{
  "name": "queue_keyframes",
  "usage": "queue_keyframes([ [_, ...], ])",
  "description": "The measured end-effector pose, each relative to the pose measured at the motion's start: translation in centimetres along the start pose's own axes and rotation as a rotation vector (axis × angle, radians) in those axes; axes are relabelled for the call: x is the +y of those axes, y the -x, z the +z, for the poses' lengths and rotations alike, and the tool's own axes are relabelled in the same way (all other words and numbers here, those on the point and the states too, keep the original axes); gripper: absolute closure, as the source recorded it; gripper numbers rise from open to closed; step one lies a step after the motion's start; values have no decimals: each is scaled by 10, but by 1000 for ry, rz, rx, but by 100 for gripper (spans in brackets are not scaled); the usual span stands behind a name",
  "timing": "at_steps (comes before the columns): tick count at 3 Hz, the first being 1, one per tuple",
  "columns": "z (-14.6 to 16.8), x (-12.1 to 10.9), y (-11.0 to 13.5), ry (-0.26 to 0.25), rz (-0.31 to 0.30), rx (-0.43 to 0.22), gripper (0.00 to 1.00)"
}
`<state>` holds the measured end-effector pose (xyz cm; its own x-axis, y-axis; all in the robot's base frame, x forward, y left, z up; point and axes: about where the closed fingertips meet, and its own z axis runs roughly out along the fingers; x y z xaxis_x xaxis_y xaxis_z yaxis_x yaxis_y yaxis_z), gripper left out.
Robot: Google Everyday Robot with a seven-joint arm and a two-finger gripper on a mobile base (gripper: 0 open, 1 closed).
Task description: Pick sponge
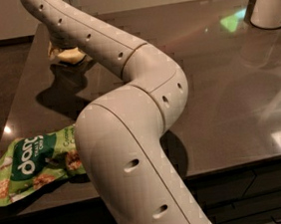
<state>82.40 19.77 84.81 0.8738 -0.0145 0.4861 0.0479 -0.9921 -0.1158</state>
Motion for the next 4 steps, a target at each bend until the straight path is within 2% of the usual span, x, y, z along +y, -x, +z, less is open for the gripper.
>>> queue_keyframes([
  [1, 2, 3, 3, 16, -5, -16, 40],
  [3, -10, 9, -4, 17, 20, -3, 85],
  [4, -28, 11, -7, -5, 45, 1, 100],
])
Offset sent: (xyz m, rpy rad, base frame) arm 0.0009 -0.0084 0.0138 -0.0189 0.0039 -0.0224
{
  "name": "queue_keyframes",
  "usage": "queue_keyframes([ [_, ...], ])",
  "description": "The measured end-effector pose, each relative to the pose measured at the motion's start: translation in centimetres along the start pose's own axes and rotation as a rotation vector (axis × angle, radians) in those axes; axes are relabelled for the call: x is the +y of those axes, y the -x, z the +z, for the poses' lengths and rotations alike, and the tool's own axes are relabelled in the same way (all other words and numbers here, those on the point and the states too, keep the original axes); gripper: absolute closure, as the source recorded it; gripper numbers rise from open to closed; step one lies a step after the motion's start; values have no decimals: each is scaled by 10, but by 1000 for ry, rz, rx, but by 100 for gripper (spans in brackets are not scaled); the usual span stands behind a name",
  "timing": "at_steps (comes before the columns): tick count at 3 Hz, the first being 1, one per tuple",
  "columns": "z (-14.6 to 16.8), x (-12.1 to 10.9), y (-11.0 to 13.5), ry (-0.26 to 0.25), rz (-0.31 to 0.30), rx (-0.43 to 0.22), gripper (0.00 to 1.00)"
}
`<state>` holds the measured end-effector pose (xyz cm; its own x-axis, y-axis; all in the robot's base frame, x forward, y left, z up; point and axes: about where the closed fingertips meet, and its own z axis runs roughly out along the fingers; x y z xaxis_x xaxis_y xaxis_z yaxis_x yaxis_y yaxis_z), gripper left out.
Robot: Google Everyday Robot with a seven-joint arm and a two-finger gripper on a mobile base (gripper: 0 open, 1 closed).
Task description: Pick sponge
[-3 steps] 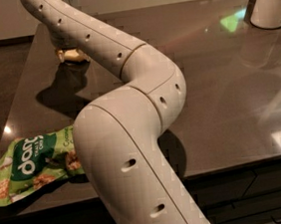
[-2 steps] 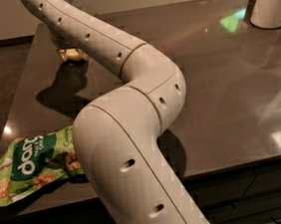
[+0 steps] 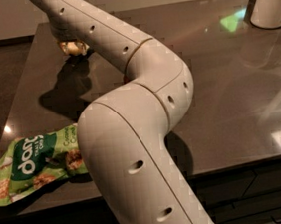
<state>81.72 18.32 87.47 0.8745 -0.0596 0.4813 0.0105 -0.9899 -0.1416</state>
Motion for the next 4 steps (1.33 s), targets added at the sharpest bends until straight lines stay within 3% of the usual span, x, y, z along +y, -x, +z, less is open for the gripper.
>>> queue_keyframes([
  [2, -52, -11, 13, -76, 24, -50, 100],
  [4, -104, -30, 41, -194, 22, -157, 100],
])
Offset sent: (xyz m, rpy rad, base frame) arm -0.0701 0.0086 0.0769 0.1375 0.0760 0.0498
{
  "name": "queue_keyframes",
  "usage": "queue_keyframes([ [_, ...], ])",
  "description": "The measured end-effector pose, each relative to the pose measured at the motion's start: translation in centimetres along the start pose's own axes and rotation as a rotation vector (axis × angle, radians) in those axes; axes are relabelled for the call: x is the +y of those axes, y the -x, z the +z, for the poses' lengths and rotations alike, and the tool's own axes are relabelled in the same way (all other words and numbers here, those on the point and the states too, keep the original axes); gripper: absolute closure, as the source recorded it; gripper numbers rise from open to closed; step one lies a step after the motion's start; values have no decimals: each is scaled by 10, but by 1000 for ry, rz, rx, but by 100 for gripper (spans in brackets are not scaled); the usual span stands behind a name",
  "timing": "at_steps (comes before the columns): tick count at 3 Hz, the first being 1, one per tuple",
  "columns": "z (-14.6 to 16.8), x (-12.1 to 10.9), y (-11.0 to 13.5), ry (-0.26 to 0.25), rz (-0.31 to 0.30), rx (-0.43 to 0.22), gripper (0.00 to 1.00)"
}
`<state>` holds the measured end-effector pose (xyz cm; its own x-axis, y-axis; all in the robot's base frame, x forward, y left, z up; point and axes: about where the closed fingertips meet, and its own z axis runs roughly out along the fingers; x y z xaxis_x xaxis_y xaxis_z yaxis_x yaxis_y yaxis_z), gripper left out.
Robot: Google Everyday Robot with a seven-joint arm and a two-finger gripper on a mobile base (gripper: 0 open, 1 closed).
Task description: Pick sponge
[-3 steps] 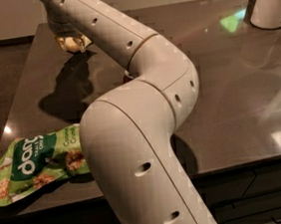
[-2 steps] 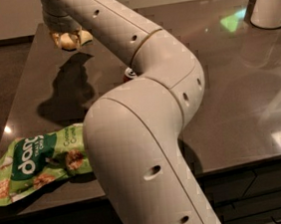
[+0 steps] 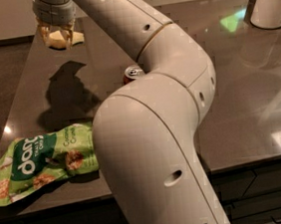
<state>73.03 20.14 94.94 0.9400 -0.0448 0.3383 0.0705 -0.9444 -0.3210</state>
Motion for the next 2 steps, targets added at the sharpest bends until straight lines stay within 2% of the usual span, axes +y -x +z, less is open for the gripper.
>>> queue_keyframes([
  [1, -12, -9, 14, -33, -1, -40, 100],
  [2, -26, -14, 25, -31, 39, -57, 100],
])
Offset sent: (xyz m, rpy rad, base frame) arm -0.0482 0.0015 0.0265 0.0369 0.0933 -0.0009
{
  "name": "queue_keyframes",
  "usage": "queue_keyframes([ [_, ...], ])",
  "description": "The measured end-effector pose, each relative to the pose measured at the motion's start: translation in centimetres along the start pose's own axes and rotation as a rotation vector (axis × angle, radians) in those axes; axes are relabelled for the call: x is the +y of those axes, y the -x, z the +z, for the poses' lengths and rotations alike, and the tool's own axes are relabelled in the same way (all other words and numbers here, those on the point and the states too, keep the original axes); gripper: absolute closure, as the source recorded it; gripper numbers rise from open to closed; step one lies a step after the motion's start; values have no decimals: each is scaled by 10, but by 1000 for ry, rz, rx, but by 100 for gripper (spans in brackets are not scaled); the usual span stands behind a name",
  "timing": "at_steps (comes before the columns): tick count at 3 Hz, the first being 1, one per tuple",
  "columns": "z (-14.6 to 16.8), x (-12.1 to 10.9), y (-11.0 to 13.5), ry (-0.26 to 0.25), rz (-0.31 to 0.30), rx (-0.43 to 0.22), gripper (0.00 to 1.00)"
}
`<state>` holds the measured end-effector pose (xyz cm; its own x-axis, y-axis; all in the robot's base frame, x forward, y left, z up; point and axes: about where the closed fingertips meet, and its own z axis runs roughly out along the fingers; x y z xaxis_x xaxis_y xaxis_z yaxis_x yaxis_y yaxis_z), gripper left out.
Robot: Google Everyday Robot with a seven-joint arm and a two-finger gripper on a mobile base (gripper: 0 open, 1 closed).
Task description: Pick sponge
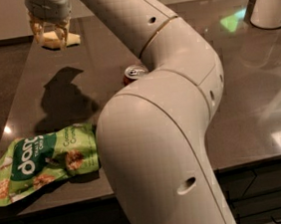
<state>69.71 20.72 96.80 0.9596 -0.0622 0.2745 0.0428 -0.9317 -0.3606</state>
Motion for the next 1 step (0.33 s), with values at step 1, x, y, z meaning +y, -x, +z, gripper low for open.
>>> queue_keyframes([
  [1, 0, 0, 0, 0, 3, 0, 100],
])
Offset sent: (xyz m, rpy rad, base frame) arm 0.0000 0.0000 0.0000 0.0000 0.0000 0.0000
